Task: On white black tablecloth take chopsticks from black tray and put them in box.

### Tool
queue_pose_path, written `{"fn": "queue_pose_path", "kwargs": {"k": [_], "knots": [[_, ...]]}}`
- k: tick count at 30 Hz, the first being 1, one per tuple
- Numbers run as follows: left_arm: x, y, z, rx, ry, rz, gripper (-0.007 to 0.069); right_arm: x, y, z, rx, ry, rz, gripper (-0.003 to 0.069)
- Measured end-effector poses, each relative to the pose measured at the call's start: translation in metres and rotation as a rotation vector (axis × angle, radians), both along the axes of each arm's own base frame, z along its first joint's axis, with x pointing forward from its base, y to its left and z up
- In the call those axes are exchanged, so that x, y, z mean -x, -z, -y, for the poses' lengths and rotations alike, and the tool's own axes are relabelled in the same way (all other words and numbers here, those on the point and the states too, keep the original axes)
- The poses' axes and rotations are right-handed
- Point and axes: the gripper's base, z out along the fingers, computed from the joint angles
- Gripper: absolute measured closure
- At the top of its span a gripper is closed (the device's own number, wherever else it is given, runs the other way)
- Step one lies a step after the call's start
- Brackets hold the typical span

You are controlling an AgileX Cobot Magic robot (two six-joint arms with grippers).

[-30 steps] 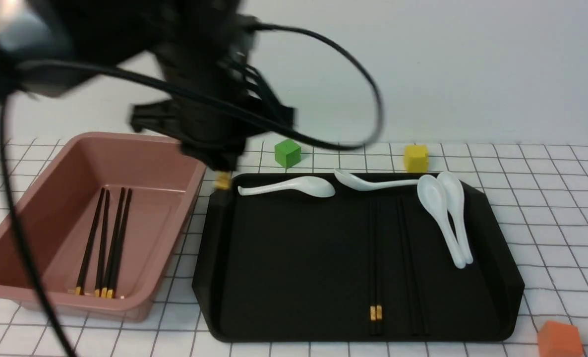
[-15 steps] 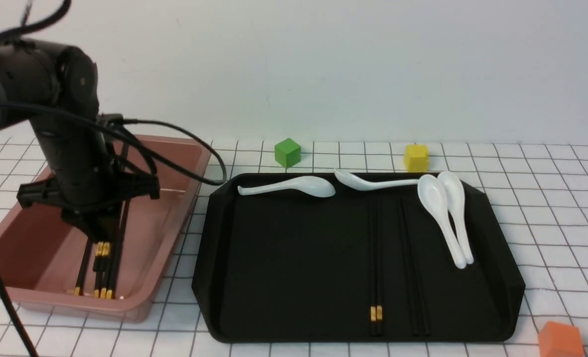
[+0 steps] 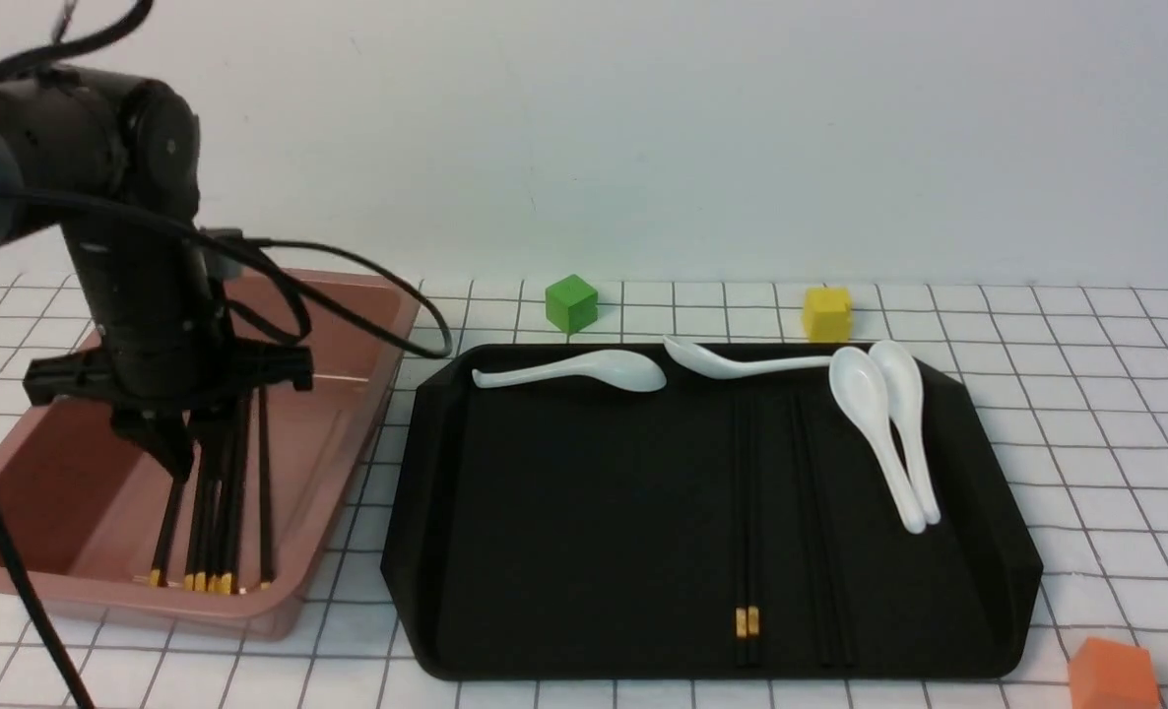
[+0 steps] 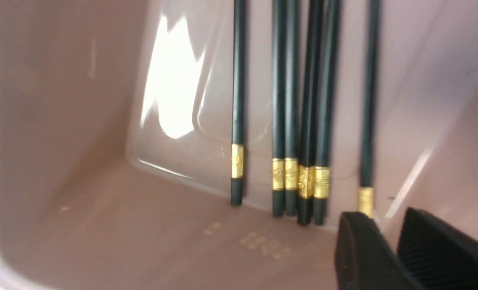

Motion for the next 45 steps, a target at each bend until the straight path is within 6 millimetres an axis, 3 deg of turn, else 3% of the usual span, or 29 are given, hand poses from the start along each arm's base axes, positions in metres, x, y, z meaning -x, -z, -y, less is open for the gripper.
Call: {"fn": "queue_pose_path", "kwargs": {"k": [4,5,6,10,15,18,24,28,32,45], "knots": [[0.03,-0.039,-0.004,0.009,0.022,0.09,0.0618,0.0,0.0,0.0,0.0,0.0,0.0,0.0419],[0.045,-0.049,-0.006,0.011,0.025,0.112,0.0637,0.0,0.0,0.0,0.0,0.0,0.0,0.0419],[0.05,-0.051,-0.007,0.012,0.025,0.121,0.0637,0.0,0.0,0.0,0.0,0.0,0.0,0.0419],[0.11,-0.067,-0.014,0.043,0.034,0.255,0.0637,0.0,0.0,0.0,0.0,0.0,0.0,0.0419],[0.199,-0.05,-0.017,0.202,0.029,0.528,0.0637,0.0,0.0,0.0,0.001,0.0,0.0,0.0419],[0.237,-0.031,-0.018,0.289,0.028,0.697,0.0637,0.0,0.0,0.0,0.001,0.0,0.0,0.0419],[0.293,0.0,-0.023,0.376,0.026,0.932,0.0637,0.0,0.0,0.0,0.001,0.0,0.0,0.0419],[0.319,0.005,-0.027,0.4,0.041,1.101,0.0637,0.0,0.0,0.0,0.001,0.0,0.0,0.0419],[0.331,0.003,-0.03,0.408,0.052,1.207,0.0637,0.0,0.0,0.0,0.002,0.0,0.0,0.0419],[0.332,0.002,-0.031,0.397,0.055,1.24,0.0637,0.0,0.0,0.0,0.002,0.0,-0.001,0.0419]]}}
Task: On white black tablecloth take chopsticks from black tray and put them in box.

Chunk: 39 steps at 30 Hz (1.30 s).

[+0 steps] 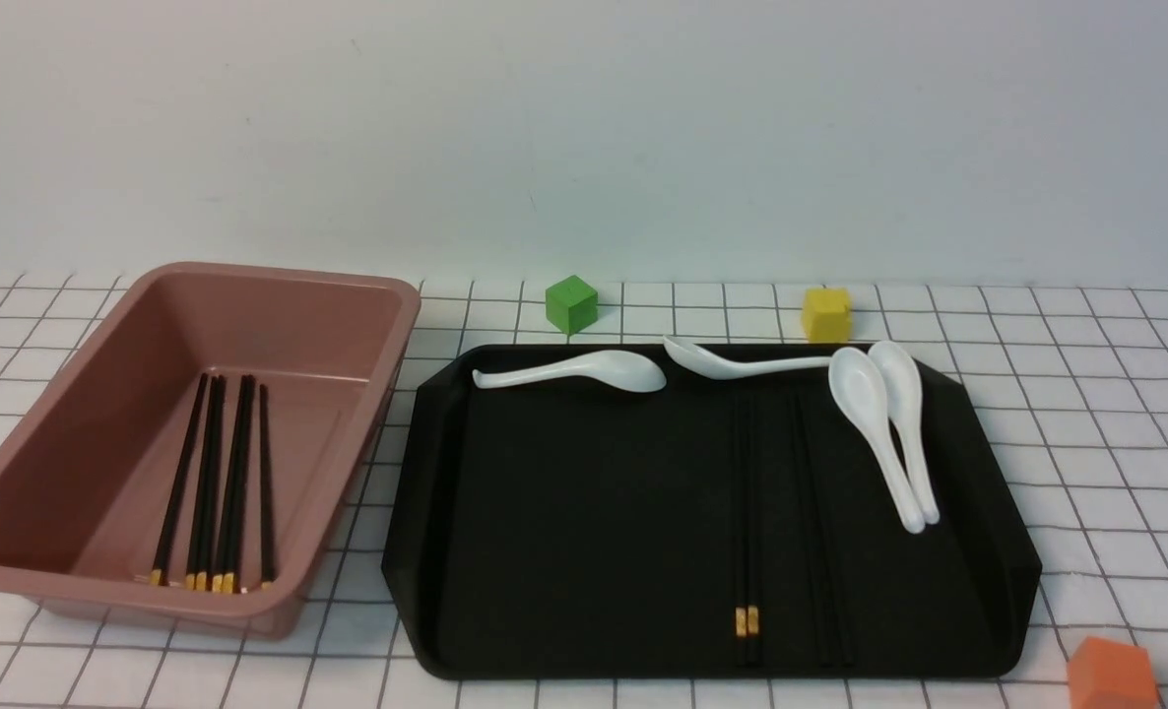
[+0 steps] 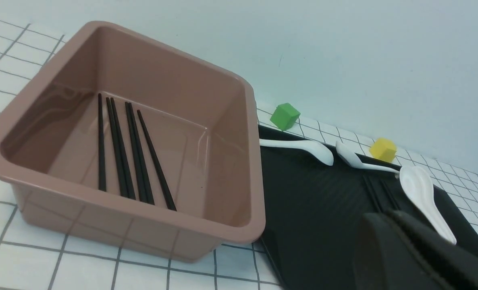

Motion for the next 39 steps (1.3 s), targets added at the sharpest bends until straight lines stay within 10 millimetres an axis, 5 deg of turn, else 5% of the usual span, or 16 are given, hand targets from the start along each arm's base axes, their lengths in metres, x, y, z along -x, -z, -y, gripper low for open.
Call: {"fn": "queue_pose_path", "kwargs": {"k": [12,24,39], "knots": [[-0.002,0.005,0.0,0.001,-0.003,-0.003,0.0636,0.0,0.0,0.0,0.0,0.0,0.0,0.0419],[-0.01,0.09,-0.002,-0.099,-0.02,-0.2,0.0633,0.0,0.0,0.0,-0.001,0.0,0.0,0.0419],[-0.012,0.09,-0.005,-0.184,-0.043,-0.151,0.0626,0.0,0.0,0.0,-0.001,0.0,0.0,0.0419]]}}
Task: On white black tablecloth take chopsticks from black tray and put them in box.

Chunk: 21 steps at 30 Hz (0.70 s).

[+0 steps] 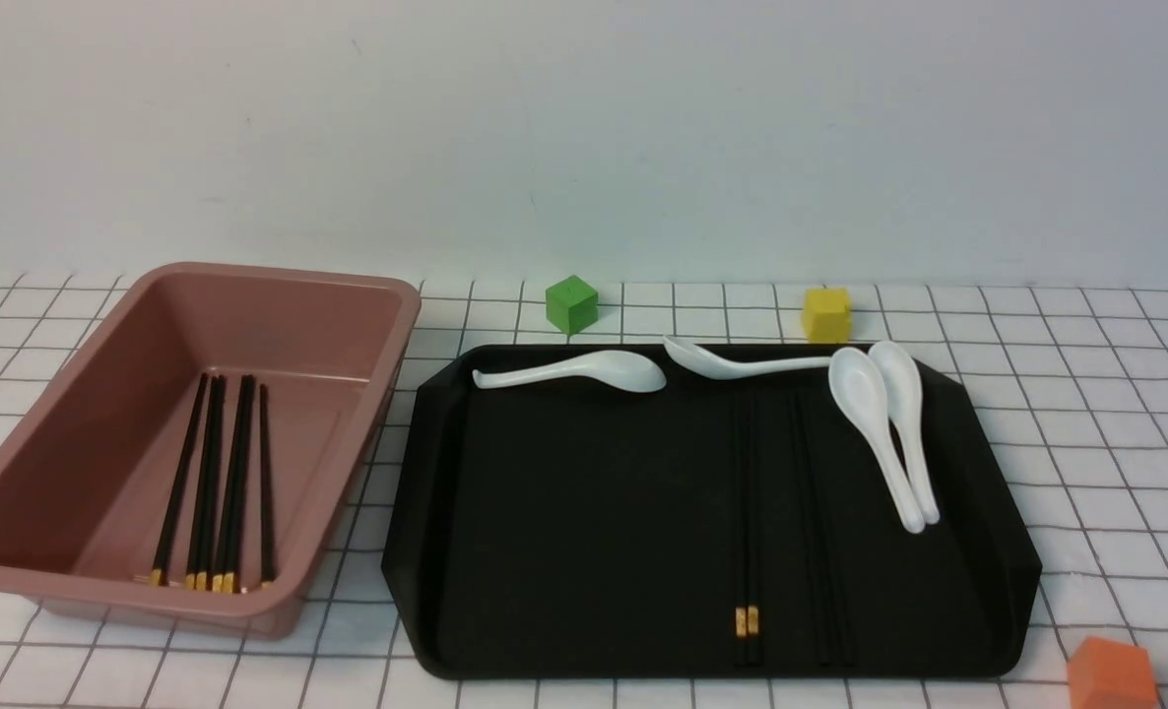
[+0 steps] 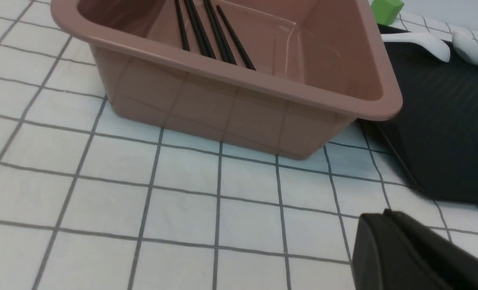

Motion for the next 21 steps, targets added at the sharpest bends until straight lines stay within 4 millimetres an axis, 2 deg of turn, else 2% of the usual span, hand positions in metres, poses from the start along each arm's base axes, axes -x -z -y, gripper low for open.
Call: {"fn": "queue_pose_path", "kwargs": {"k": [21], "knots": [[-0.0002,-0.0004,-0.0003,-0.007,-0.001,0.006,0.0613,0.0,0.0,0.0,-0.001,0.0,0.0,0.0419]]}}
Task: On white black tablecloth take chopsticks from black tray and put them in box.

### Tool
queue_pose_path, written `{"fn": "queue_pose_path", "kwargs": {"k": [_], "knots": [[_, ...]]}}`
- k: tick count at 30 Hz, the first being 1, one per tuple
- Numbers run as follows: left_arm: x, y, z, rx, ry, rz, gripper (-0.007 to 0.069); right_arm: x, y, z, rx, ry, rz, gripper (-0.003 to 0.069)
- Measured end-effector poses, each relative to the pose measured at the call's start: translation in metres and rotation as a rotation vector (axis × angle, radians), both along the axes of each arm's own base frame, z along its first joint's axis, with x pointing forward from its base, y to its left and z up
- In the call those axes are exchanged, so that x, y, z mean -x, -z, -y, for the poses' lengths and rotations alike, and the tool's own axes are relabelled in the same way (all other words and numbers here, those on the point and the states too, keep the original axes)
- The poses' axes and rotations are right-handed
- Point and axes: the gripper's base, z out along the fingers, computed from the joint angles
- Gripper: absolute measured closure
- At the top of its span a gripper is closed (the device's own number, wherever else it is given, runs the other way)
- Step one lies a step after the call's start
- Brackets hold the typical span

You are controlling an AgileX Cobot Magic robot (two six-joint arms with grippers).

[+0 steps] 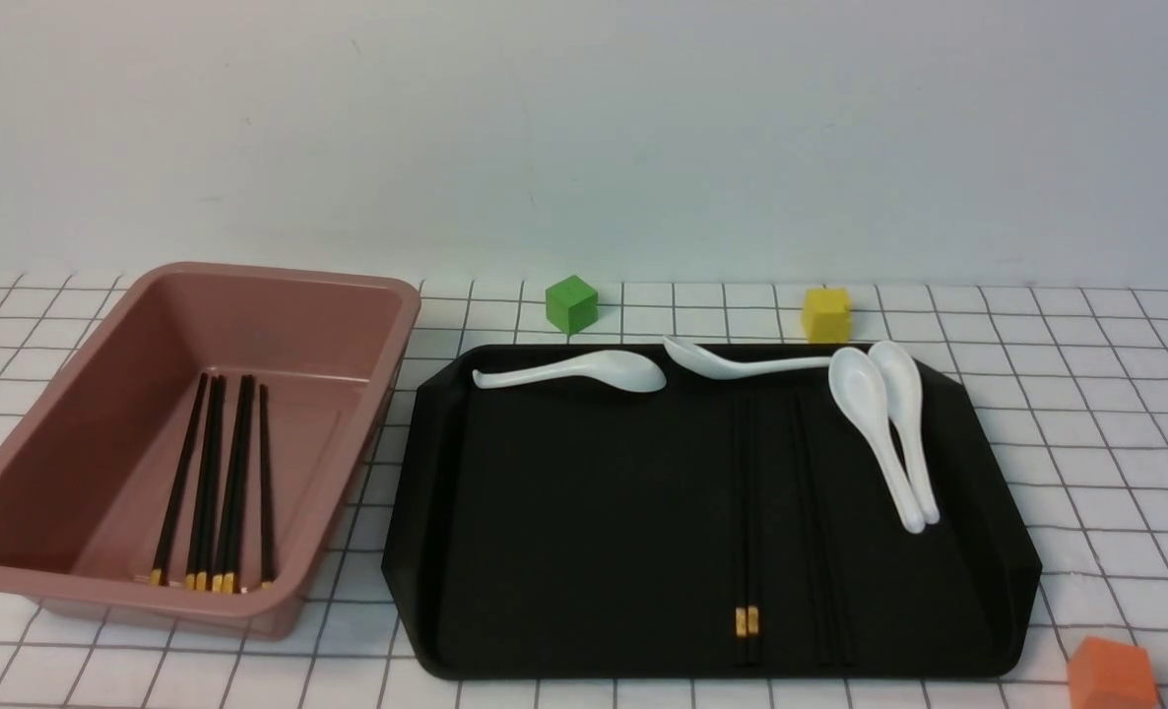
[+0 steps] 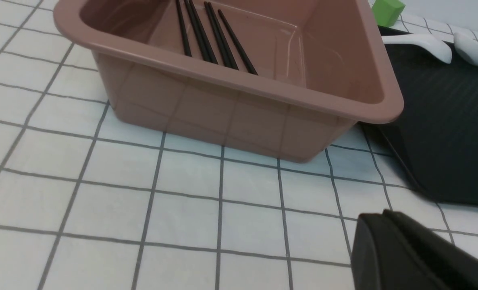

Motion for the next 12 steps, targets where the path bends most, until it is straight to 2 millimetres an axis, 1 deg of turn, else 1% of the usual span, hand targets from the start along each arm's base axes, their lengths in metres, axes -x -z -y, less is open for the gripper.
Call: {"fn": "queue_pose_path", "kwargs": {"k": [12], "knots": [[0.0,0.0,0.0,-0.001,0.0,0.0,0.0601,0.0,0.0,0.0,0.0,0.0,0.0,0.0419]]}}
